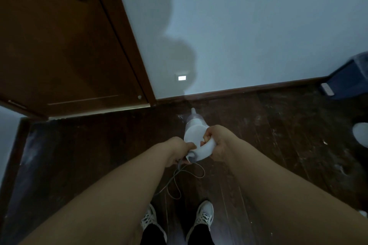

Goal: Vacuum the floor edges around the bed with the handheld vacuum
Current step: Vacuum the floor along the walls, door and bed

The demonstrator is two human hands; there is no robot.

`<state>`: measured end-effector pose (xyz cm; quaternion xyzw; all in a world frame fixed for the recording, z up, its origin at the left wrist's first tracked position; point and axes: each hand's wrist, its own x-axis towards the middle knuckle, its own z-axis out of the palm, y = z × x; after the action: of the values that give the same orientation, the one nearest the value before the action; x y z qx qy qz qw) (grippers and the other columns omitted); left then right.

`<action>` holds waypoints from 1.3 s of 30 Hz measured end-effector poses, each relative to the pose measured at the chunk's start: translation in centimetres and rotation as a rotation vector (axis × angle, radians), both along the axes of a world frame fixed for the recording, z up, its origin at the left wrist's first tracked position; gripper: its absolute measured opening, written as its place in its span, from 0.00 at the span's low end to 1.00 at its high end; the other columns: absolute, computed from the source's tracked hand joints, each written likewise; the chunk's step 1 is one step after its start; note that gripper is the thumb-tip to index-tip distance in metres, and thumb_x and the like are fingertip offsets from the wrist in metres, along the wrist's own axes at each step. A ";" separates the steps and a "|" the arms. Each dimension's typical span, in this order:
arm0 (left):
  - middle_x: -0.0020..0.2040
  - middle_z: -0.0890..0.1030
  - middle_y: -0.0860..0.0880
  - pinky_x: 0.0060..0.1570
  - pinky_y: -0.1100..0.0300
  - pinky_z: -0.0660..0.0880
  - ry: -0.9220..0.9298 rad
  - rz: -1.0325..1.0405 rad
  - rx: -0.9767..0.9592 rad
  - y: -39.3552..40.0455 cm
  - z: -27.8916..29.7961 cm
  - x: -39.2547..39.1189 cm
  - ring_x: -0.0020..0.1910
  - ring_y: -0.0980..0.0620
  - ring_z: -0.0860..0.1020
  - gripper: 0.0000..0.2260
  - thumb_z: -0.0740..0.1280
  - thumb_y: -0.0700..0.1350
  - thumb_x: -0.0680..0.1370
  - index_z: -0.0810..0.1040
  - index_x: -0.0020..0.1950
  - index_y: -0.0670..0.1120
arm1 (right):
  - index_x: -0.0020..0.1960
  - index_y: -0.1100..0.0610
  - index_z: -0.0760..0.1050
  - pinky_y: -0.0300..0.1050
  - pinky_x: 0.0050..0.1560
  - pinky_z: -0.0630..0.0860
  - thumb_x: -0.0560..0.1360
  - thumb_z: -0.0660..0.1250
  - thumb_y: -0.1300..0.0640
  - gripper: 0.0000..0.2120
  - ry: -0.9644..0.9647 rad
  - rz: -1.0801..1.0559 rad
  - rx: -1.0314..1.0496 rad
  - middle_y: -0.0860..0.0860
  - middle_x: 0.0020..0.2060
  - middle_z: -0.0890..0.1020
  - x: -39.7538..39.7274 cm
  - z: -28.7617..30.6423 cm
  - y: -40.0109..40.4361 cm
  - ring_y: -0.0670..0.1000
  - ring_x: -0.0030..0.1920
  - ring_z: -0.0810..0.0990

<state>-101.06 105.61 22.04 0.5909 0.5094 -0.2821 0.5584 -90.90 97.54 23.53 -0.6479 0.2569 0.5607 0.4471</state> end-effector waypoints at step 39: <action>0.56 0.77 0.41 0.63 0.49 0.73 0.014 0.065 0.009 -3.8 -0.8 -8.0 0.56 0.43 0.78 0.14 0.63 0.50 0.79 0.70 0.57 0.41 | 0.66 0.58 0.67 0.45 0.34 0.75 0.73 0.59 0.69 0.22 0.013 0.073 0.061 0.61 0.52 0.73 -7.3 -0.9 -3.4 0.56 0.42 0.74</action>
<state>-109.08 101.77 21.20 0.5747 0.5334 -0.2656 0.5610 -98.22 94.16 22.61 -0.6393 0.2189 0.5886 0.4438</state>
